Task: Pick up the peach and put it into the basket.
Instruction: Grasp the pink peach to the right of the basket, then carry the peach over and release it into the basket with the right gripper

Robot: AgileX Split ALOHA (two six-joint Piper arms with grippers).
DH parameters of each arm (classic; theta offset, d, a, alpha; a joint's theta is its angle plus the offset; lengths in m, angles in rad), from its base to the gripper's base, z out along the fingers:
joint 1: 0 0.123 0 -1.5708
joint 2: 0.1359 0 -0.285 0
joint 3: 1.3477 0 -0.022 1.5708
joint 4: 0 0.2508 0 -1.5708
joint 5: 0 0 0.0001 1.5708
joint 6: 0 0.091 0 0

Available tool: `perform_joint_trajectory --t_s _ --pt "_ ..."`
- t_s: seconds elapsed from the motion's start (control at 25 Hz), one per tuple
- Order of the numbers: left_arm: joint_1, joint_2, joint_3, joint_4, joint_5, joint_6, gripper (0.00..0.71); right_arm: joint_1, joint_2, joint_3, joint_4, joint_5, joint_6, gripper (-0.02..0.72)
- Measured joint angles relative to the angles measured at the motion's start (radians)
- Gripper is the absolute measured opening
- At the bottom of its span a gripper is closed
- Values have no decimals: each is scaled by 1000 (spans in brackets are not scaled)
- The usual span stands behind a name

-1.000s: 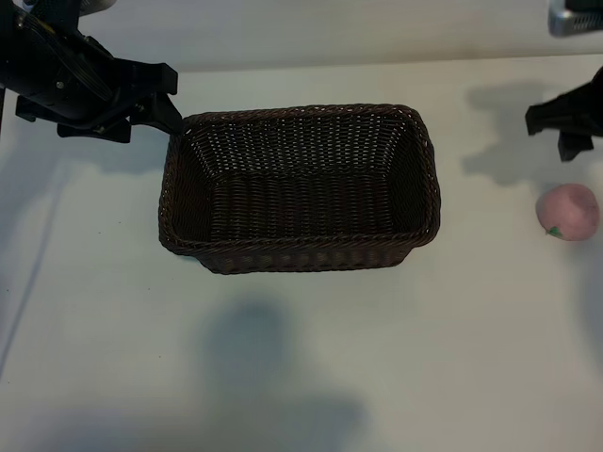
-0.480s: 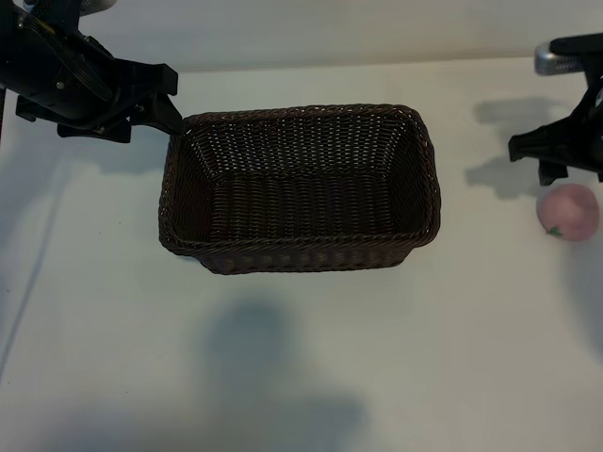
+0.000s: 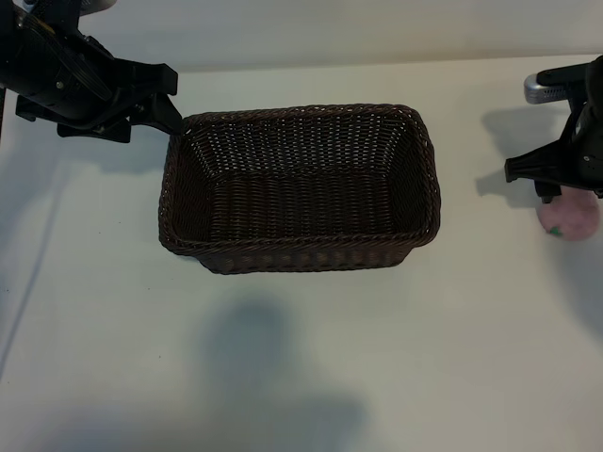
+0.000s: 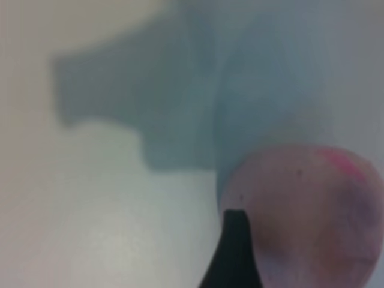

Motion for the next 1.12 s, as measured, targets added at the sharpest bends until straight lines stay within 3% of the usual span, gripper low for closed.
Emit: perform_joint_trajectory --t_s 0.16,0.24,0.36,0.44,0.96,1.12 --pt "0 0 0 0 0 0 570 0 32 0 -12 -5 5 498" --pt "0 0 0 0 0 0 570 0 36 0 -19 -5 6 379" --pt "0 0 0 0 0 0 570 0 36 0 -25 -6 9 137" --pt "0 0 0 0 0 0 570 0 36 0 -28 -7 9 62" --pt "0 0 0 1 0 0 570 -2 -113 -2 -16 48 -21 43" --pt "0 0 0 1 0 0 570 -2 -197 -2 20 73 -46 43"
